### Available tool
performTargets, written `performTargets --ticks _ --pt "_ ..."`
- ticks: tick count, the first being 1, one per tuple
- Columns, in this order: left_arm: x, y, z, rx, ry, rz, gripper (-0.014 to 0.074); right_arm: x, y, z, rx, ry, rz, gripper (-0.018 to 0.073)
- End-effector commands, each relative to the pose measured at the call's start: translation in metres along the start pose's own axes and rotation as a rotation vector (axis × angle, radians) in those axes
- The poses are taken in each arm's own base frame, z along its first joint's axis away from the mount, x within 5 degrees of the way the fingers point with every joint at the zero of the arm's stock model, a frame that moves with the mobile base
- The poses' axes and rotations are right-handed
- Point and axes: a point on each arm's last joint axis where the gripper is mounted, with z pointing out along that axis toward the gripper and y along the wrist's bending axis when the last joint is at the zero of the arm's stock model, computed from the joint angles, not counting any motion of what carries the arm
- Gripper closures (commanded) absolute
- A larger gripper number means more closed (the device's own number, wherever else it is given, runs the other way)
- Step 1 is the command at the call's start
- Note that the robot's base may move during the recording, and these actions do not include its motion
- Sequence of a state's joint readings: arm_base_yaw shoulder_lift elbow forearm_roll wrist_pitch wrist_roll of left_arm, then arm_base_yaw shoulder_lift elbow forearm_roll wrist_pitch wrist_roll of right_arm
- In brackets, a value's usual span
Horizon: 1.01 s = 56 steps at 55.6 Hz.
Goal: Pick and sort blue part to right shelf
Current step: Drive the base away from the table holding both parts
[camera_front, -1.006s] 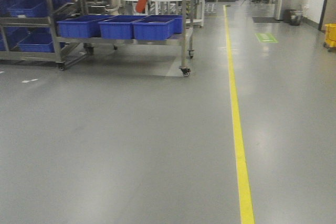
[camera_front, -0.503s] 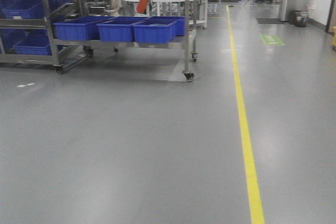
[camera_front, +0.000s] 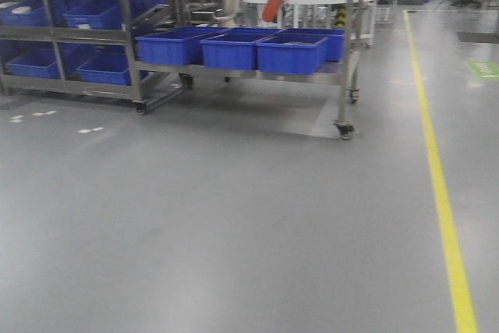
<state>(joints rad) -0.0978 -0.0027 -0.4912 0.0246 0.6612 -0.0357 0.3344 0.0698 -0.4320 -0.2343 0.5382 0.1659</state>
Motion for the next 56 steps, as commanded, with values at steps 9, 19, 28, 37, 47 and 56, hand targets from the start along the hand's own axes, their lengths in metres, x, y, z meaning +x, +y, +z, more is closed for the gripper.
performTargets --ticks 9,19,28,37,47,56 --pt "-0.0165 -0.0005 -0.0021 0.002 -0.106 -0.006 0.0281 -0.0168 0.0001 -0.0012 -0.002 -0.102 -0.025 0.0427" --pt "-0.0165 -0.0005 -0.0021 0.002 -0.106 -0.006 0.0281 -0.0168 0.0001 -0.0012 -0.002 -0.102 -0.025 0.0427" --pt "-0.0165 -0.0005 -0.0021 0.002 -0.106 -0.006 0.0281 -0.0168 0.0001 -0.0012 -0.002 -0.102 -0.025 0.0427" --pt "-0.0165 -0.0005 -0.0021 0.002 -0.106 -0.006 0.0281 -0.0168 0.0001 -0.0012 -0.002 -0.102 -0.025 0.0427" --pt "-0.0165 -0.0005 -0.0021 0.002 -0.106 -0.006 0.0281 -0.0168 0.0001 -0.0012 -0.002 -0.102 -0.025 0.0427" --pt "-0.0165 -0.0005 -0.0021 0.002 -0.106 -0.006 0.0281 -0.0168 0.0001 -0.0012 -0.002 -0.102 -0.025 0.0427"
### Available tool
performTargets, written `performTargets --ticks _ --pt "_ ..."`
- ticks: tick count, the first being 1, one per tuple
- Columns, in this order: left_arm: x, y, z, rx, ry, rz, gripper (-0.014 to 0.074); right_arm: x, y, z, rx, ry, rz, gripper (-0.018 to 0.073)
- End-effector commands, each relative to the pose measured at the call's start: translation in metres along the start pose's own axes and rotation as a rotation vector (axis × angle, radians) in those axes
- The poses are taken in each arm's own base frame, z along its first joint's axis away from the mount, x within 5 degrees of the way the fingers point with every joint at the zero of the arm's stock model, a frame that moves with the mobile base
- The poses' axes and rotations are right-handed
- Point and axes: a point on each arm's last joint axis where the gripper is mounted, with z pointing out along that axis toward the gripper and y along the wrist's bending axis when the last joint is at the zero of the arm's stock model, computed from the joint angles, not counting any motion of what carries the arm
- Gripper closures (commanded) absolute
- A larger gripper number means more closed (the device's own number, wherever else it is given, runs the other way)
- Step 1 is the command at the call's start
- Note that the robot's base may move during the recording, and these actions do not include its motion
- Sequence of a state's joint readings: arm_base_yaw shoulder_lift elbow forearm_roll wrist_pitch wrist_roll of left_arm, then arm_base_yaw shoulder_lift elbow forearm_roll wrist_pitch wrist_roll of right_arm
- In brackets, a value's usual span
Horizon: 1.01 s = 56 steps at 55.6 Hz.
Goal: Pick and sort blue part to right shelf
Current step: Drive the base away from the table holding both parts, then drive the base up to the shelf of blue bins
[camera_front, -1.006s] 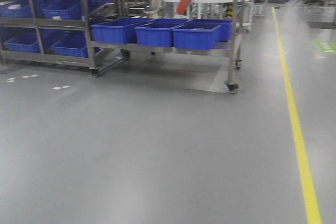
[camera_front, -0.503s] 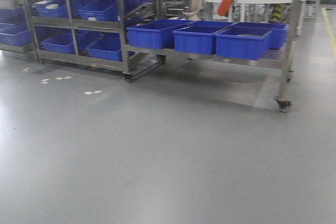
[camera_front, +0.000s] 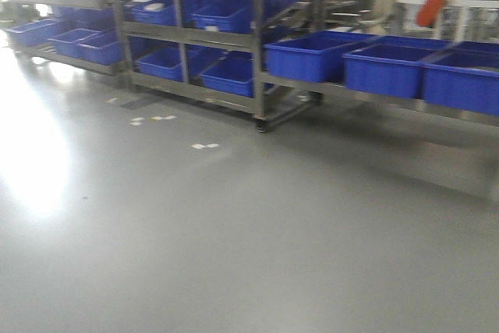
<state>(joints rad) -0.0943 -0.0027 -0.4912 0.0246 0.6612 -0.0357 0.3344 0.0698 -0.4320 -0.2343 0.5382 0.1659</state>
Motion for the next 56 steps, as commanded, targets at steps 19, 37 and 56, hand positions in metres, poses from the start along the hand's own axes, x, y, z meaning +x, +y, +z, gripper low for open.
performTargets --ticks 19,37,56 --pt "-0.0165 -0.0005 -0.0021 0.006 -0.106 -0.006 0.0281 -0.0168 0.0001 -0.0012 -0.002 -0.102 -0.025 0.0427" --pt "-0.0165 -0.0005 -0.0021 0.006 -0.106 -0.006 0.0281 -0.0168 0.0001 -0.0012 -0.002 -0.102 -0.025 0.0427" --pt "-0.0165 -0.0005 -0.0021 0.006 -0.106 -0.006 0.0281 -0.0168 0.0001 -0.0012 -0.002 -0.102 -0.025 0.0427"
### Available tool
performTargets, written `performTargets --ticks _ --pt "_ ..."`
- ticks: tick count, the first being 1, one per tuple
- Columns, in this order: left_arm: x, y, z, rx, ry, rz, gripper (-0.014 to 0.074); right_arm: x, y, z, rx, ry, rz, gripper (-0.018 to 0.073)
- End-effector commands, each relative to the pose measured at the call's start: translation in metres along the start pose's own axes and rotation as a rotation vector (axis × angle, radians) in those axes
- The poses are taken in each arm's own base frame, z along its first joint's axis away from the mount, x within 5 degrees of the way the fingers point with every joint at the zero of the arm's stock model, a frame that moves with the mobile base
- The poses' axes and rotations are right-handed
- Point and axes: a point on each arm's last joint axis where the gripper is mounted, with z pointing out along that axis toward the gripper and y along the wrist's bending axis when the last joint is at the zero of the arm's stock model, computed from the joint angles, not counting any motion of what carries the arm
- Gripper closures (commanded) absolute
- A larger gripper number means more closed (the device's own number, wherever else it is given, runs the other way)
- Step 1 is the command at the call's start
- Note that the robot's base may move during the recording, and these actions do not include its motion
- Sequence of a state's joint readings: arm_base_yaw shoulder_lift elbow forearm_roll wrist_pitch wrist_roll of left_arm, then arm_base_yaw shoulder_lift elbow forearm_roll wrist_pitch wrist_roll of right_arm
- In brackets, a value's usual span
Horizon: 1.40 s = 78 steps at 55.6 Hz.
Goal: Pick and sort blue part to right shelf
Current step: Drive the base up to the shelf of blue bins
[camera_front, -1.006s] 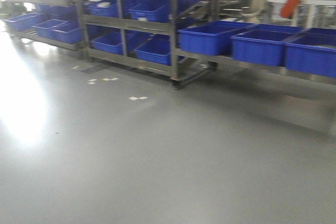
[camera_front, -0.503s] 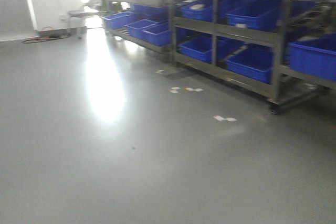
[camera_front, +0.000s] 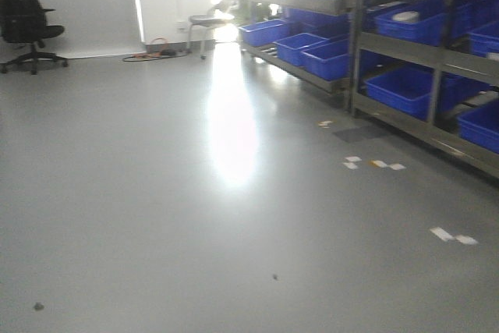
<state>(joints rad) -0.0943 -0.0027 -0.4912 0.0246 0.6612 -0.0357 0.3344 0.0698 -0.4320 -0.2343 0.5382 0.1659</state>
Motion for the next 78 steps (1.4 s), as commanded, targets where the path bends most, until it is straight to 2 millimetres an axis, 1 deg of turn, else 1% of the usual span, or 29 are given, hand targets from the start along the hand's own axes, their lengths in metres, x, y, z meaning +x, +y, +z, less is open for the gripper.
performTargets --ticks 1,78 --pt "-0.0165 -0.0005 -0.0021 0.006 -0.106 -0.006 0.0281 -0.0168 0.0001 -0.0012 -0.002 -0.102 -0.025 0.0427" --pt "-0.0165 -0.0005 -0.0021 0.006 -0.106 -0.006 0.0281 -0.0168 0.0001 -0.0012 -0.002 -0.102 -0.025 0.0427"
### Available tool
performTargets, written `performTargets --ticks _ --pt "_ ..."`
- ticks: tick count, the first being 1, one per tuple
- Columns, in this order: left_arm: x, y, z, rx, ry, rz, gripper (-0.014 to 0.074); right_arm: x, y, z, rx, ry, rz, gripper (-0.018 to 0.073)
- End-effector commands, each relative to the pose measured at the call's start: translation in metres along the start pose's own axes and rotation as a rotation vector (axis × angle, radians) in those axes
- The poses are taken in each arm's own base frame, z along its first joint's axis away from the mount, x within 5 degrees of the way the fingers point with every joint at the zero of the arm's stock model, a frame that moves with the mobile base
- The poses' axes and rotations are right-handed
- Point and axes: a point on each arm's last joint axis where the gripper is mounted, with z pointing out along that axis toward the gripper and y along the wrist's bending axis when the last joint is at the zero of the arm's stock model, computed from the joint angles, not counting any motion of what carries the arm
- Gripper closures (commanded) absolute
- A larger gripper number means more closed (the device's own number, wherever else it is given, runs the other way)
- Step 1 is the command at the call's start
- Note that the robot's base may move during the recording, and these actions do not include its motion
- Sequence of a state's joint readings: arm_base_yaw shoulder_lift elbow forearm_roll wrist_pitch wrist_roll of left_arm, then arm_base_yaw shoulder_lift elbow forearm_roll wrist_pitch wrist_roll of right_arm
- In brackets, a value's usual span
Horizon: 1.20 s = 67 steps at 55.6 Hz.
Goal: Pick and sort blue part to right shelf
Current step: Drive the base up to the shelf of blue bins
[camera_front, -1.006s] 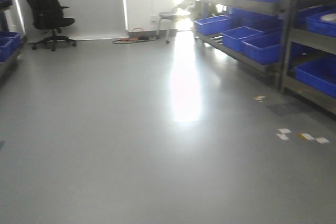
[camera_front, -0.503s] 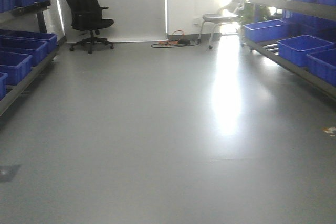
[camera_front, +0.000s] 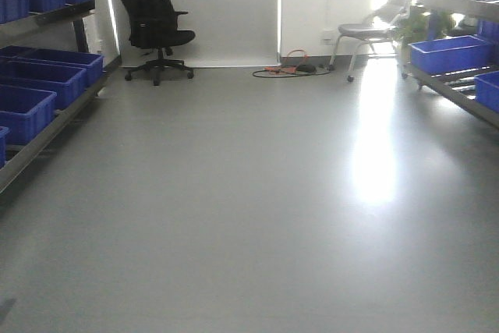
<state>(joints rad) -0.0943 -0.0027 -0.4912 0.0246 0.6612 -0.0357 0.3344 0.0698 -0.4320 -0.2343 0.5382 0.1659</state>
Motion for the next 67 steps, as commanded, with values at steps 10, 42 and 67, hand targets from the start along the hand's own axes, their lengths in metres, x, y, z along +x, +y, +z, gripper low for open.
performTargets --ticks 10,42,67 --pt "-0.0165 -0.0005 -0.0021 0.006 -0.106 -0.006 0.0281 -0.0168 0.0001 -0.0012 -0.002 -0.102 -0.025 0.0427" --pt "-0.015 -0.0005 -0.0009 0.006 -0.102 -0.006 0.0281 -0.0168 0.0001 -0.0012 -0.002 -0.102 -0.025 0.0427" --pt "-0.015 -0.0005 -0.0009 0.006 -0.102 -0.006 0.0281 -0.0168 0.0001 -0.0012 -0.002 -0.102 -0.025 0.0427"
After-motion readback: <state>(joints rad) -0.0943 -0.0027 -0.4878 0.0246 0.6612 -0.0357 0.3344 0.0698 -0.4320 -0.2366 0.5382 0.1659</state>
